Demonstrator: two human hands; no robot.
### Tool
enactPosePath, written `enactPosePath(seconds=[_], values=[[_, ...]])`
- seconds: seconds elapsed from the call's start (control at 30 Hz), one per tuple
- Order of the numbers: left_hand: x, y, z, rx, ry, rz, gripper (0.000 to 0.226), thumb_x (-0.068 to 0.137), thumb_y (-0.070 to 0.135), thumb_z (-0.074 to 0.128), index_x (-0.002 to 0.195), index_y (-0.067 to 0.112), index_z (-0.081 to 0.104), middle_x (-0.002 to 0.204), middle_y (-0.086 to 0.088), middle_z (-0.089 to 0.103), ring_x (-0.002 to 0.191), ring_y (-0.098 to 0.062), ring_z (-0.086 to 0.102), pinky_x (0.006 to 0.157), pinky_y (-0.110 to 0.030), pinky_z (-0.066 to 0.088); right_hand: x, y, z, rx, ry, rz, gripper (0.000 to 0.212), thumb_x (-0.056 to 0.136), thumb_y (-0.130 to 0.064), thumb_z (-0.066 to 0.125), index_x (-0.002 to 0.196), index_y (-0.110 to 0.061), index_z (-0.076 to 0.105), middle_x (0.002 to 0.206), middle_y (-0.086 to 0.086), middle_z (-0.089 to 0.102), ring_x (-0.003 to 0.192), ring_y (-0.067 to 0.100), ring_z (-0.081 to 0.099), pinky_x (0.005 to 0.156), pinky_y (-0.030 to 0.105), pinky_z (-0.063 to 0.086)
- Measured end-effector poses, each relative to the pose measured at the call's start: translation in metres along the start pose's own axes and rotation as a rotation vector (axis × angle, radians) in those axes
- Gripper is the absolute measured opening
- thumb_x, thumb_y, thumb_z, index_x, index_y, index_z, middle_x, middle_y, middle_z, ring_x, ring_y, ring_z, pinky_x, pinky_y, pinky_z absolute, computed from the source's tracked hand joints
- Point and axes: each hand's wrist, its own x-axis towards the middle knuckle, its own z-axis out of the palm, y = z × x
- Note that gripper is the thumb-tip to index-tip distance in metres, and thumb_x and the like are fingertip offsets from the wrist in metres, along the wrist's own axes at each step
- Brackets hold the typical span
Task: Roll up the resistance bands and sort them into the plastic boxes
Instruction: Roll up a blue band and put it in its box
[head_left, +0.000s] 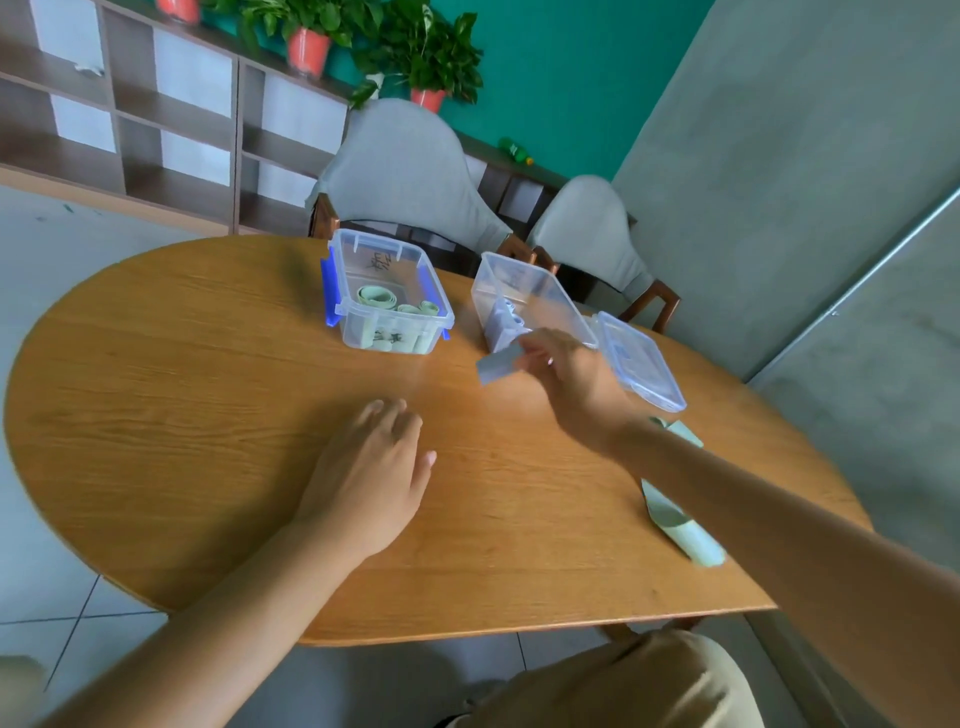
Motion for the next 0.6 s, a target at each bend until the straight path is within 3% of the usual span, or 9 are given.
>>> enactPosePath(seconds=[0.1,0.3,0.47,0.6], values=[[-0.002,-0.001,0.002,0.053,0.03,0.023,0.032,0.094,0.035,0.06,0.113,0.011,0.068,0.129,-0.009,0.066,0.125,-0.031,0.058,0.099,-0.041,0.051,0.017,0.02,-0.012,-0.131,0.039,0.018,0.018,0.104,-0.018,0.048,0.113,-0.013,0.063,0.104,0.0,0.062,0.092,0.016,0.057,0.074,0.026,0.047],[-0.002,-0.006,0.005,0.101,0.049,0.055,0.032,0.089,0.033,0.068,0.112,0.01,0.07,0.126,-0.012,0.068,0.12,-0.036,0.061,0.094,-0.047,0.054,0.068,0.062,-0.015,-0.27,0.059,0.029,0.017,0.104,-0.024,0.049,0.111,-0.013,0.061,0.105,0.008,0.063,0.093,0.019,0.049,0.074,0.027,0.035],[0.002,-0.005,0.006,0.091,0.061,0.045,0.03,0.086,0.03,0.071,0.109,0.011,0.07,0.123,-0.01,0.069,0.117,-0.035,0.062,0.089,-0.047,0.056,0.104,0.086,-0.016,-0.45,0.026,0.012,0.018,0.102,-0.024,0.055,0.109,-0.01,0.063,0.104,0.009,0.065,0.094,0.024,0.057,0.077,0.036,0.052],[0.004,-0.004,0.007,0.087,0.058,0.038,0.03,0.086,0.03,0.071,0.109,0.011,0.069,0.123,-0.01,0.069,0.116,-0.036,0.062,0.088,-0.048,0.056,0.123,0.096,-0.006,-0.524,-0.018,0.036,0.017,0.099,-0.021,0.061,0.108,-0.008,0.065,0.1,0.008,0.065,0.086,0.023,0.062,0.073,0.029,0.052]])
